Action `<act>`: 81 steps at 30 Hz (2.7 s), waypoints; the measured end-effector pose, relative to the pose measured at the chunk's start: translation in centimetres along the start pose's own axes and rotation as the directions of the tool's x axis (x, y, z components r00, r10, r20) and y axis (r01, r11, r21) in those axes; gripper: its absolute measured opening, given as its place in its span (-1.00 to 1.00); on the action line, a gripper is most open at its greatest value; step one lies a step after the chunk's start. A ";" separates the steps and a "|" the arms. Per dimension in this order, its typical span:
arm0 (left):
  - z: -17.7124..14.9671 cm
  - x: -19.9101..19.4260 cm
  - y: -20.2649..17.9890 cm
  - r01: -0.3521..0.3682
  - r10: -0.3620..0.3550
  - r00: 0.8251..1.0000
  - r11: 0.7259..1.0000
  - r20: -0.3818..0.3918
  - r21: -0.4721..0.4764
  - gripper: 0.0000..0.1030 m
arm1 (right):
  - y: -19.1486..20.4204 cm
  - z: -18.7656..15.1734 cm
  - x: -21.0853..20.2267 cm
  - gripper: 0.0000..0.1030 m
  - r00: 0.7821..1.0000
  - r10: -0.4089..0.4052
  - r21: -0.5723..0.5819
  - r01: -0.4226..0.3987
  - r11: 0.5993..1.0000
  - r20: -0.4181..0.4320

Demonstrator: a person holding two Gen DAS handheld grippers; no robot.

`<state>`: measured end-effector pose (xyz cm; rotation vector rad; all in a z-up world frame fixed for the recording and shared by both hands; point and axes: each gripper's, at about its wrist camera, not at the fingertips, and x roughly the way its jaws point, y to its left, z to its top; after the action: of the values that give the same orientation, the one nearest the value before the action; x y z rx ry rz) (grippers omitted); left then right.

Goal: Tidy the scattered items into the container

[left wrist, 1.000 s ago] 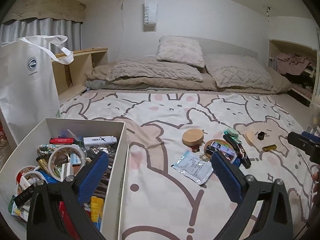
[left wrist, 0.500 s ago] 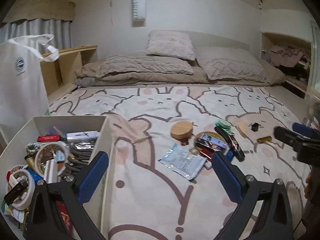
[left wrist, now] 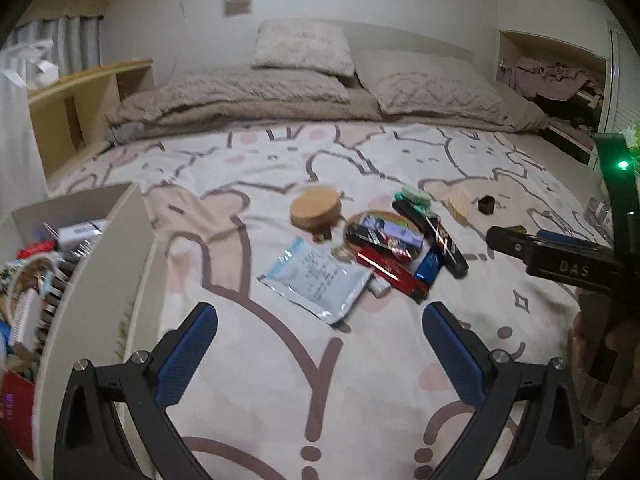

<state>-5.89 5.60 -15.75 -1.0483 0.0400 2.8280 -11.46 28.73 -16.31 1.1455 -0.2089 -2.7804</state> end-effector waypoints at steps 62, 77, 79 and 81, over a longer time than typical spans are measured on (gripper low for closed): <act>-2.3 5.7 -1.4 0.139 -0.130 0.979 0.989 -0.158 0.050 -0.99 | 2.1 -6.1 0.4 -0.50 0.989 0.056 -0.018 -0.059 0.998 -0.139; -1.8 6.7 -2.5 0.079 -0.054 0.987 0.982 -0.148 0.171 -0.69 | 2.5 -10.0 -3.9 -0.50 0.975 0.090 -0.054 -0.103 0.993 -0.204; -1.7 7.0 -2.6 0.073 -0.047 0.989 0.981 -0.143 0.179 -0.14 | 2.5 -10.3 -4.2 -0.50 0.973 0.101 -0.049 -0.113 0.992 -0.207; -1.4 7.3 -2.6 0.068 -0.044 0.990 0.981 -0.138 0.181 -0.14 | 2.6 -10.6 -4.3 -0.50 0.972 0.110 -0.040 -0.121 0.992 -0.209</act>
<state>-10.16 8.87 -21.53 -1.1727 0.2767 2.6389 -0.74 26.07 -20.31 1.3518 -0.1746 -2.5295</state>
